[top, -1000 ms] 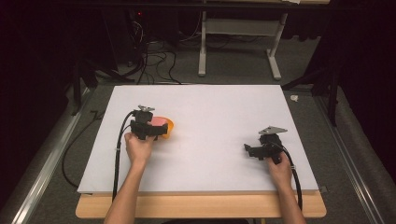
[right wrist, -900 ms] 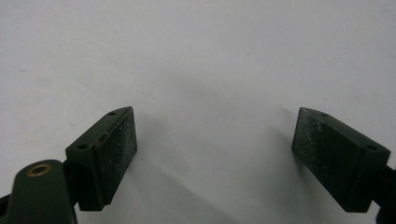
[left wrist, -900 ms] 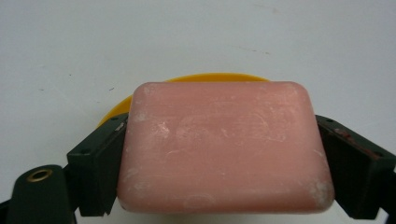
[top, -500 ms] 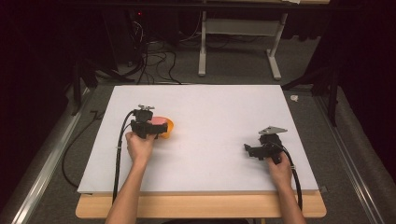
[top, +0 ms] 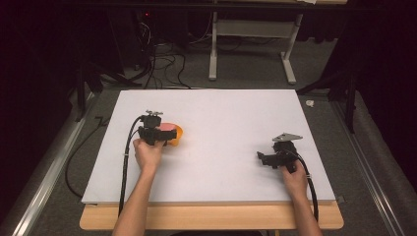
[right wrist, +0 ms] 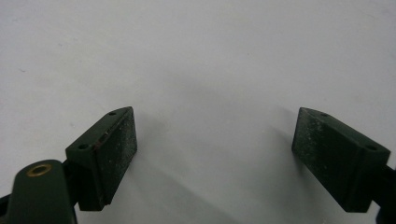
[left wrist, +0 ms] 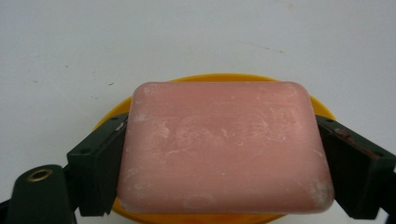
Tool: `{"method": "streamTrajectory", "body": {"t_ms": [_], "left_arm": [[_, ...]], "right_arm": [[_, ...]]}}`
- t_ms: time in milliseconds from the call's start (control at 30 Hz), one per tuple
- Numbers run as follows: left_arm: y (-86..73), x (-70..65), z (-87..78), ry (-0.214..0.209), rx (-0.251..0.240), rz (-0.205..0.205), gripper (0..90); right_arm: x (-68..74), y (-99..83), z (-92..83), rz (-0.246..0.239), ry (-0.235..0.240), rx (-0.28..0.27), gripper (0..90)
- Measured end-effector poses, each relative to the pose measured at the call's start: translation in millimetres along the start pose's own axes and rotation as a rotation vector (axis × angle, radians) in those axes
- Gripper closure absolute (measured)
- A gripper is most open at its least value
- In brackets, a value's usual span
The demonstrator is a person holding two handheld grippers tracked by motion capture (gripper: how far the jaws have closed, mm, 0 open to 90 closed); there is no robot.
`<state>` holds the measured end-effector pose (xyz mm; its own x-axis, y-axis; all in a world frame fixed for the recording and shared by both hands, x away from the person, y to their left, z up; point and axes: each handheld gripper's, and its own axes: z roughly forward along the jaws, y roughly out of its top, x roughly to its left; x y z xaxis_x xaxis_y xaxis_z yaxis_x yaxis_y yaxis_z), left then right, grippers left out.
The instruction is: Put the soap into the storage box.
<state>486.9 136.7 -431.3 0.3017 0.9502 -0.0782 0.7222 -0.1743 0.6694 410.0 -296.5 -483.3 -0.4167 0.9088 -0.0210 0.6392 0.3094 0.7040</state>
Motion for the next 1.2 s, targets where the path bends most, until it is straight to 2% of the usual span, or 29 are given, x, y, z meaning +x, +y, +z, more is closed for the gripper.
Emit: {"method": "streamTrajectory", "body": {"t_ms": [767, 900, 967, 1000, 1067, 1200], "left_arm": [[0.7, -3.5, 9.4, 0.033, 0.022, 0.003, 13.7], [2.8, -3.1, 4.0, 0.024, -0.015, -0.008, 14.1], [3.6, -2.4, -2.1, 0.046, -0.05, -0.006, 20.6], [3.9, -1.8, -4.9, 0.047, -0.07, -0.005, 31.3], [4.5, -0.9, -6.9, 0.034, -0.066, -0.008, 31.5], [2.5, -1.9, -4.6, 0.043, -0.044, 0.012, 28.5]], "right_arm": [[0.0, 0.0, 0.0, 0.0, 0.0, 0.0, 14.6], [0.0, 0.0, 0.0, 0.0, 0.0, 0.0, 14.7], [-0.1, 0.0, 0.0, 0.0, 0.0, 0.0, 14.6], [0.0, 0.0, 0.0, 0.001, 0.001, 0.0, 14.6], [-0.1, 0.0, 0.0, 0.0, 0.001, 0.0, 14.6], [-0.1, 0.0, 0.0, 0.0, 0.0, 0.0, 14.6]]}}
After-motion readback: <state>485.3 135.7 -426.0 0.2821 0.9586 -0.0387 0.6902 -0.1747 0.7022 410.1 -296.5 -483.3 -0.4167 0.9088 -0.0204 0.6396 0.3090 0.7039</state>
